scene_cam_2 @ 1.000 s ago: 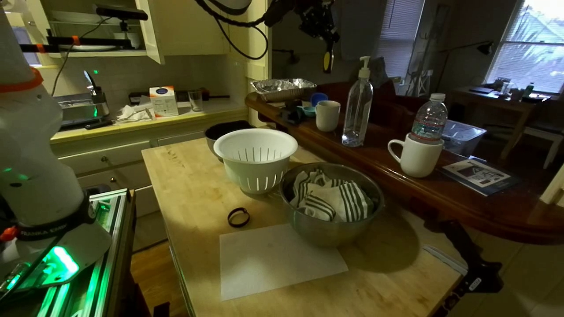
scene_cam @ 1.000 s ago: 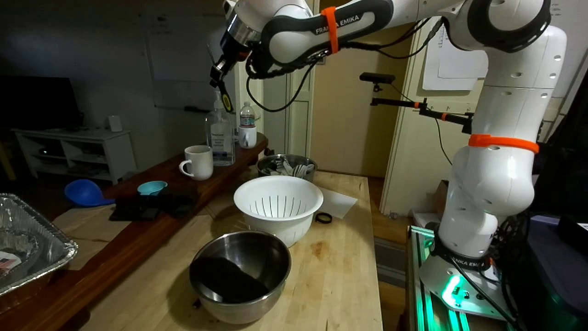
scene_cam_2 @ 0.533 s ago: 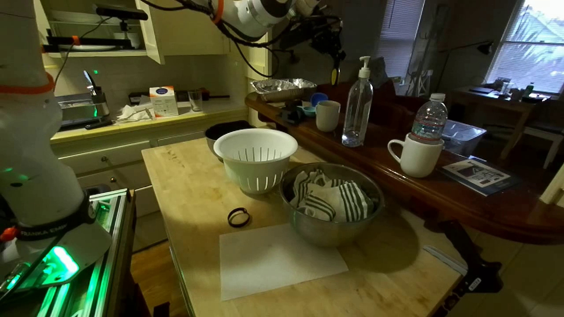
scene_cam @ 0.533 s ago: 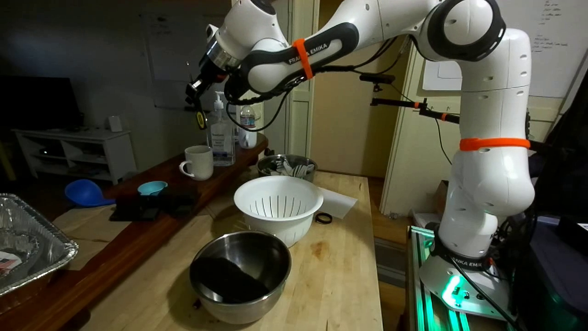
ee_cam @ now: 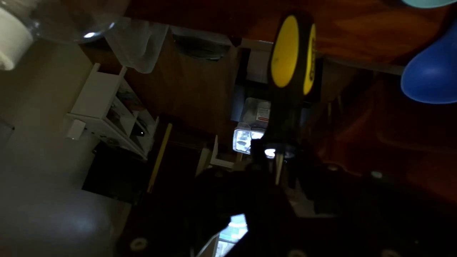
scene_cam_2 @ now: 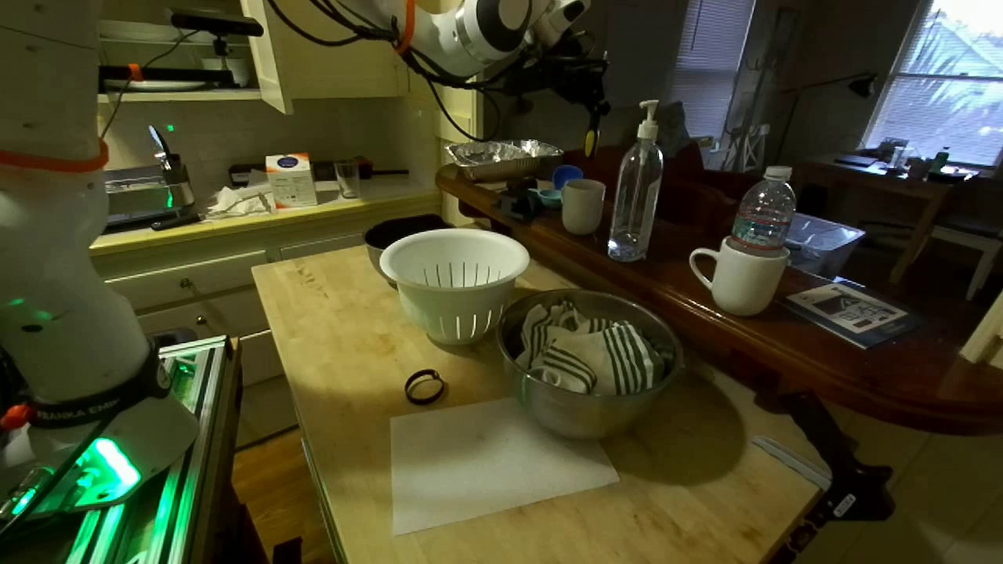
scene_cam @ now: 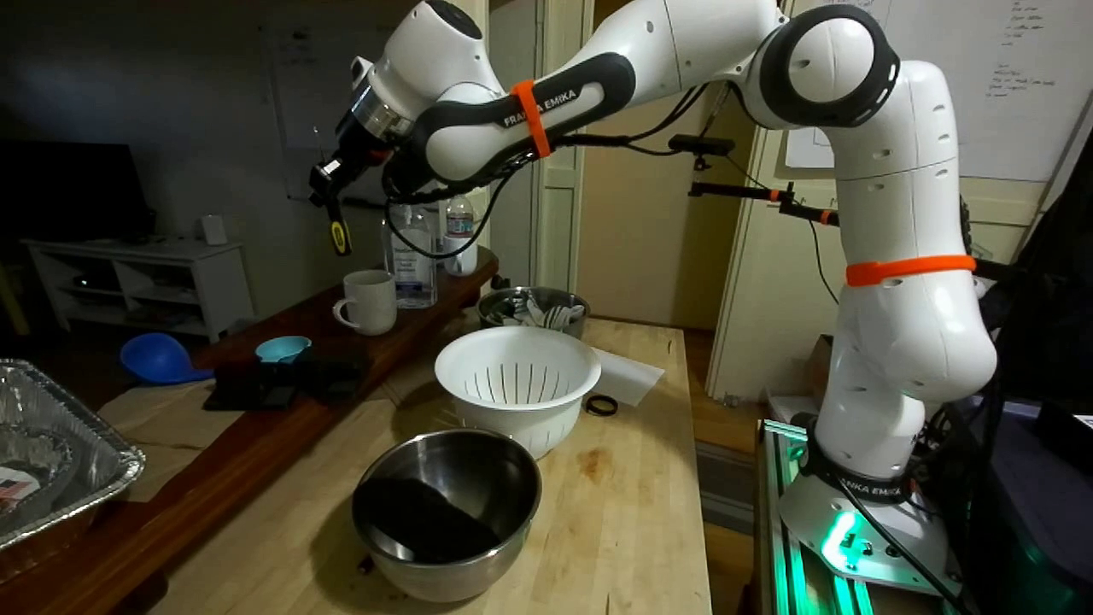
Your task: Put the screwdriver in the left cup
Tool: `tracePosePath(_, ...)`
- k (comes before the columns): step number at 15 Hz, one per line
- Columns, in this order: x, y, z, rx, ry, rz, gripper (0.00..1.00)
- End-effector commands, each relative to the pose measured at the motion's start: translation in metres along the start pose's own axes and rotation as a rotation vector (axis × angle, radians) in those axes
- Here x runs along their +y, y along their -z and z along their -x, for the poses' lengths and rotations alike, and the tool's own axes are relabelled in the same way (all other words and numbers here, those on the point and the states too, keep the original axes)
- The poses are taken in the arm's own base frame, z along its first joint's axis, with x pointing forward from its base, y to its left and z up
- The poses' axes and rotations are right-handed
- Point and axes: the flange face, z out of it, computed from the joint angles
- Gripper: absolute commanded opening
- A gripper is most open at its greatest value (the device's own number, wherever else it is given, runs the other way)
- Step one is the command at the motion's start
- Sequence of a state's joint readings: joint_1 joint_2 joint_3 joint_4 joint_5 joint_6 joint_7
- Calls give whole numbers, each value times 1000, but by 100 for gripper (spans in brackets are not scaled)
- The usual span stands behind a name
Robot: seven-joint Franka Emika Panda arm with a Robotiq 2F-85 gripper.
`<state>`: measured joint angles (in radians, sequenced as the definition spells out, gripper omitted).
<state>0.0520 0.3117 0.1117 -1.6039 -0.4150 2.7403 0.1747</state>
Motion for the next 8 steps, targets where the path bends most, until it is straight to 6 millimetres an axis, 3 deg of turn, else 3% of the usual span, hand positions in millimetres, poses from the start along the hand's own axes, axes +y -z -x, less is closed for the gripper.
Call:
tracePosePath(1,-9,-14,0,-42,-15,-32,6)
tracePosePath(5,-12,-24,8,-86,-32,-33,6)
tracePosePath(8,-3,-23,12,-105,-46,-11,6)
